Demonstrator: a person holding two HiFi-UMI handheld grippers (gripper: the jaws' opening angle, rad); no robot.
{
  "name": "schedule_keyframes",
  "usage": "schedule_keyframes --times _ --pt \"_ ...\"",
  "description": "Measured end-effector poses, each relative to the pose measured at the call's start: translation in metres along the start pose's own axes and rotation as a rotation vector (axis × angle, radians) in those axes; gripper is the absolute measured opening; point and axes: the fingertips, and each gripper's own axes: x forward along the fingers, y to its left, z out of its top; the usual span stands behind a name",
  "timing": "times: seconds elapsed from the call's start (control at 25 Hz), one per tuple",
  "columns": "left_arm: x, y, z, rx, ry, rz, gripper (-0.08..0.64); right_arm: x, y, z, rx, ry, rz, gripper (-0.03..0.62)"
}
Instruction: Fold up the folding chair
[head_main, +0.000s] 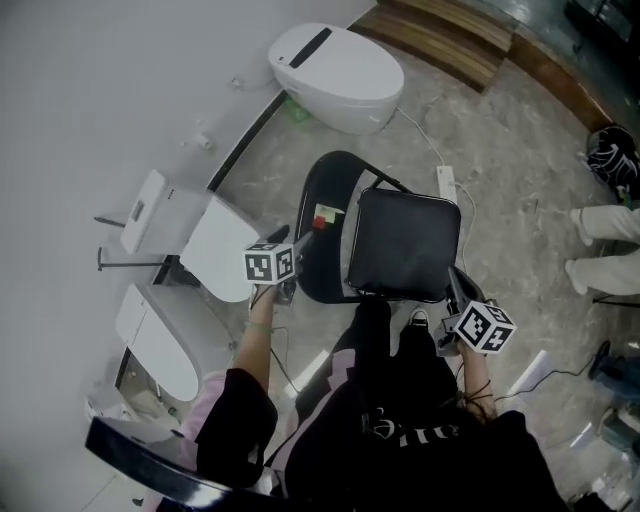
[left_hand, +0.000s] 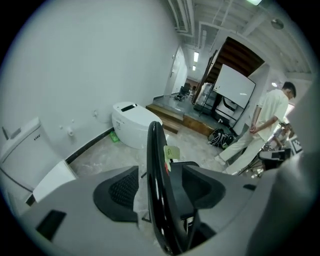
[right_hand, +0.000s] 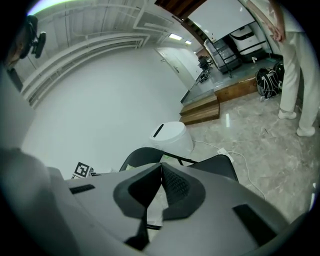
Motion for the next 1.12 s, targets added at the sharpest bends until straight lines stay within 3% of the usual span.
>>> schedule_keyframes --times 0.16,0.36,0.52,0.76,0.96,1.0,1.12 --pt "0.036 0.009 -0.002 0.017 0.074 -0.065 0.256 0.028 -0.011 -0.007 0.028 0.003 -0.058 0.014" --pt "0.059 0.017 -0.002 -0.009 0.098 -0.073 0.248 0.054 -0.035 -0.025 0.054 0.029 -0.109 0.014" --pt "0.065 0.009 -0.002 -0.042 0.090 -0.134 0.153 0.074 -0.066 -0.044 0.020 0.077 -0.143 0.014" --pt "0.070 0.016 0.013 0.008 0.080 -0.119 0.149 0.107 -0.115 -0.069 0.007 0.119 -0.148 0.014" --pt "0.073 0.015 0.011 0.002 0.088 -0.106 0.142 0.126 -0.181 -0.109 0.053 0.226 -0.165 0.020" --pt "0.072 0.013 0.009 0.001 0.093 -0.107 0.141 0.128 -0.199 -0.116 0.061 0.240 -0.175 0.034" --pt "0.075 0.008 0.009 0.020 0.105 -0.106 0.141 0.140 -0.246 -0.129 0.092 0.269 -0.160 0.194"
